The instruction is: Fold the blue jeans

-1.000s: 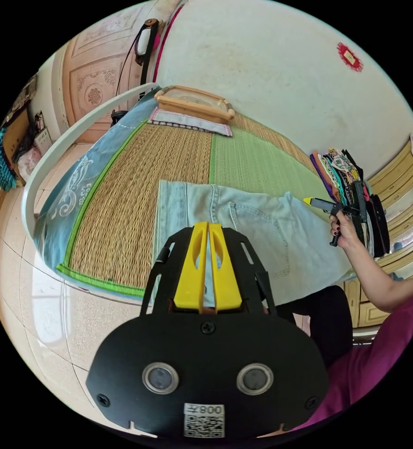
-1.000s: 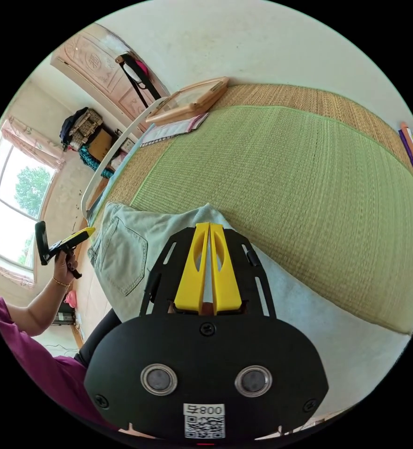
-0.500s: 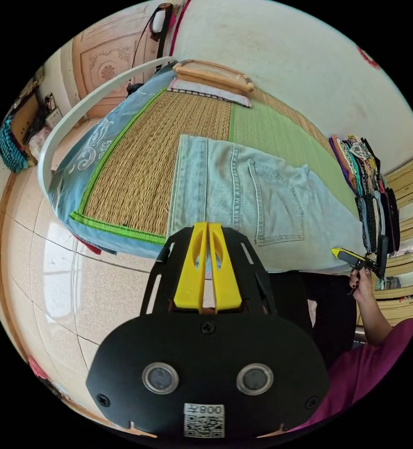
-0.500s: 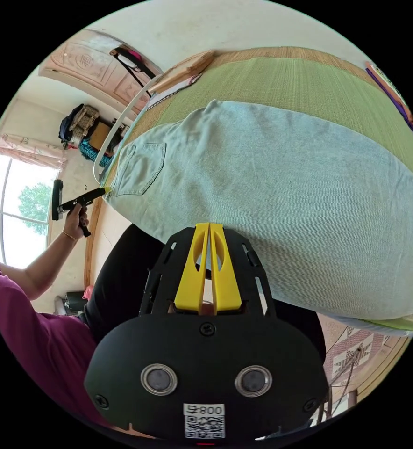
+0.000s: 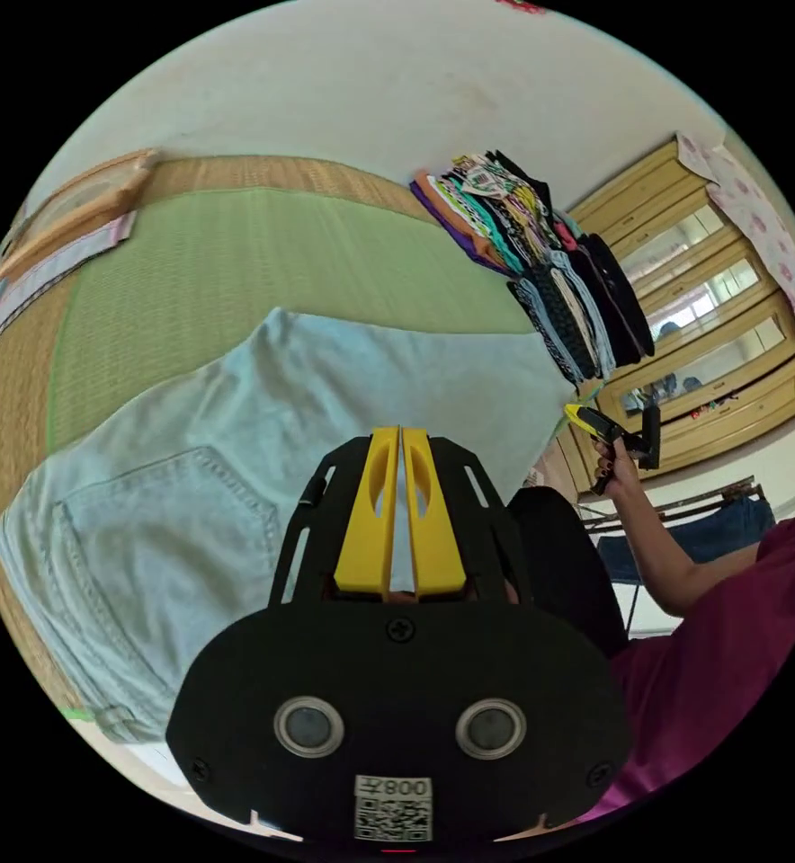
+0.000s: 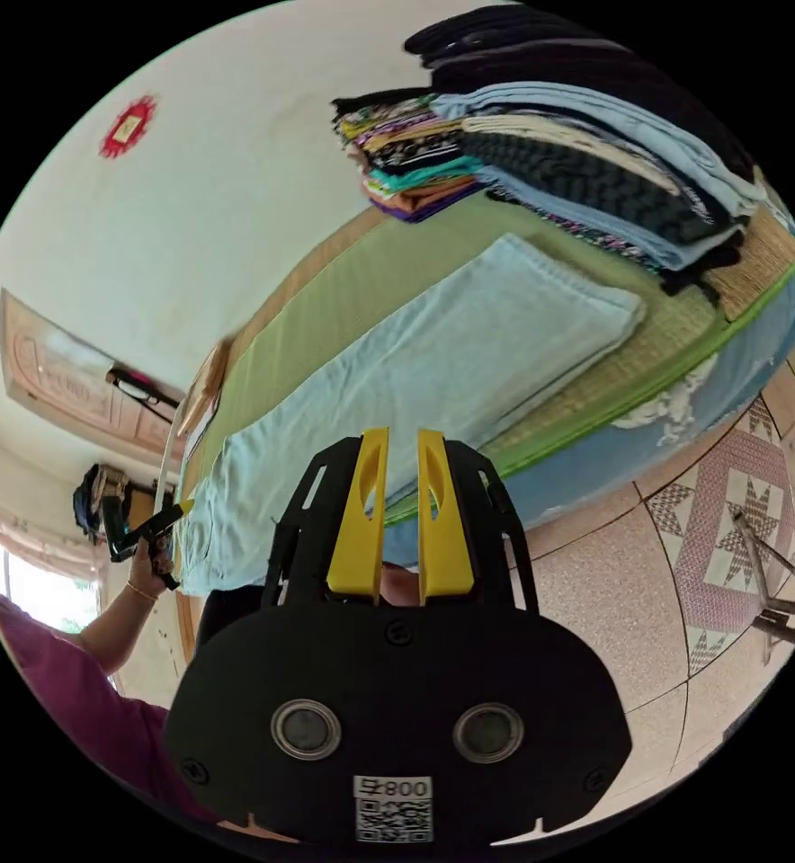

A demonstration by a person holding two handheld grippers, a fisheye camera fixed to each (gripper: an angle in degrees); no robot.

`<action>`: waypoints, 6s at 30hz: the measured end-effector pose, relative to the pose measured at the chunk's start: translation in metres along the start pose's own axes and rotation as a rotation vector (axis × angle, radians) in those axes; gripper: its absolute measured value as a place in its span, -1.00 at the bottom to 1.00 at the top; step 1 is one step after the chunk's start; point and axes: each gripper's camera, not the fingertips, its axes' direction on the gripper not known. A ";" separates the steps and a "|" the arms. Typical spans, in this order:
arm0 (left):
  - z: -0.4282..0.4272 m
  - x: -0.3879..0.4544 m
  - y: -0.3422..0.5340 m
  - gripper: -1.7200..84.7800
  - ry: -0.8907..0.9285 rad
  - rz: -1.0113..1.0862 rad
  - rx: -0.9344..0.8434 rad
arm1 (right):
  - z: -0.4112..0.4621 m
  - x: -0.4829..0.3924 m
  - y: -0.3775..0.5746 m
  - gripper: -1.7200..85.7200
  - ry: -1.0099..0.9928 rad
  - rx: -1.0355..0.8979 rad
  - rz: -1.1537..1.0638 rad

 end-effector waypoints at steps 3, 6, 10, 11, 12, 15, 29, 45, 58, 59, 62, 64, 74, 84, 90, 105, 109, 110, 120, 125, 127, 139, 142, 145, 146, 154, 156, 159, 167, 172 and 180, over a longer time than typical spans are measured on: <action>0.070 0.044 -0.049 -0.95 0.090 0.119 -0.066 | -0.019 0.056 -0.010 -0.78 0.047 0.071 0.075; 0.133 0.086 -0.085 -0.95 0.146 0.213 -0.129 | -0.030 0.095 -0.018 -0.75 0.082 0.122 0.110; 0.207 0.131 -0.118 -0.95 0.170 0.311 -0.199 | -0.024 0.127 -0.025 -0.72 0.137 0.093 0.109; 0.225 0.140 -0.124 -0.95 0.172 0.327 -0.214 | -0.020 0.135 -0.025 -0.72 0.135 0.081 0.104; 0.234 0.144 -0.127 -0.95 0.173 0.333 -0.222 | -0.017 0.143 -0.023 -0.72 0.130 0.070 0.101; 0.274 0.159 -0.139 -0.95 0.177 0.350 -0.257 | -0.016 0.160 -0.016 -0.73 0.112 0.087 0.104; 0.426 0.191 -0.206 -0.93 0.240 0.331 -0.322 | -0.031 0.241 0.010 -0.81 -0.075 0.136 0.177; 0.554 0.194 -0.303 -0.81 0.395 0.146 -0.345 | -0.060 0.234 0.012 -0.83 -0.263 0.222 0.048; 0.549 0.172 -0.326 -0.67 0.463 0.136 -0.418 | -0.027 0.115 0.006 -0.83 -0.262 0.109 -0.230; 0.545 0.171 -0.326 -0.67 0.438 0.148 -0.427 | -0.023 0.107 0.005 -0.83 -0.268 0.100 -0.238; 0.535 0.169 -0.325 -0.71 0.345 0.195 -0.448 | -0.019 0.088 0.002 -0.83 -0.292 0.087 -0.252; 0.523 0.165 -0.323 -0.76 0.289 0.214 -0.438 | -0.020 0.078 -0.001 -0.83 -0.311 0.087 -0.257; 0.391 0.057 -0.265 -0.84 0.379 0.058 -0.293 | -0.014 -0.032 0.000 -0.83 -0.470 -0.021 -0.426; 0.313 -0.083 -0.144 -0.82 0.414 -0.289 -0.221 | 0.050 -0.154 0.036 -0.83 -0.494 -0.323 -0.590; 0.283 -0.133 -0.093 -0.79 0.399 -0.385 -0.207 | 0.078 -0.198 0.051 -0.82 -0.390 -0.436 -0.657; 0.200 -0.186 -0.027 -0.79 0.429 -0.382 -0.182 | 0.074 -0.297 0.059 -0.83 -0.295 -0.527 -0.798; 0.178 -0.187 -0.014 -0.79 0.414 -0.346 -0.200 | 0.066 -0.323 0.062 -0.85 -0.248 -0.491 -0.826; 0.173 -0.188 -0.010 -0.79 0.405 -0.337 -0.208 | 0.066 -0.331 0.064 -0.84 -0.233 -0.486 -0.840; 0.135 -0.205 0.015 -0.80 0.416 -0.358 -0.195 | 0.075 -0.404 0.096 -0.81 -0.047 -0.477 -1.054; 0.111 -0.210 0.022 -0.80 0.439 -0.355 -0.146 | 0.051 -0.413 0.084 -0.92 -0.171 -0.460 -0.988; 0.100 -0.210 0.021 -0.80 0.441 -0.346 -0.112 | 0.044 -0.417 0.081 -0.94 -0.231 -0.470 -0.963; 0.083 -0.206 -0.024 -0.78 0.327 -0.260 -0.030 | 0.056 -0.446 0.104 -0.81 -0.055 -0.416 -1.070; 0.091 -0.207 -0.027 -0.83 0.297 -0.277 -0.063 | 0.071 -0.450 0.114 -0.79 -0.033 -0.467 -1.112; 0.091 -0.207 -0.024 -0.90 0.296 -0.296 -0.068 | 0.072 -0.449 0.108 -0.82 -0.069 -0.495 -1.085; 0.089 -0.205 -0.022 -0.91 0.305 -0.295 -0.064 | 0.069 -0.447 0.105 -0.83 -0.092 -0.498 -1.070; 0.090 -0.201 -0.011 -0.93 0.277 -0.306 -0.074 | 0.075 -0.429 0.102 -0.89 -0.186 -0.539 -1.010; 0.085 -0.198 -0.009 -0.92 0.271 -0.317 -0.031 | 0.079 -0.424 0.098 -0.89 -0.207 -0.550 -0.987; 0.073 -0.184 -0.009 -0.92 0.229 -0.279 0.030 | 0.077 -0.419 0.100 -0.88 -0.207 -0.540 -0.982; 0.107 -0.147 -0.029 -0.95 0.067 -0.133 -0.016 | 0.083 -0.405 0.108 -0.88 -0.169 -0.529 -0.965; 0.106 -0.121 -0.029 -0.96 0.044 -0.121 0.007 | 0.070 -0.384 0.104 -0.92 -0.243 -0.498 -0.920; 0.135 -0.099 -0.031 -0.96 0.065 -0.145 -0.040 | 0.109 -0.343 0.100 -0.96 -0.248 -0.551 -0.816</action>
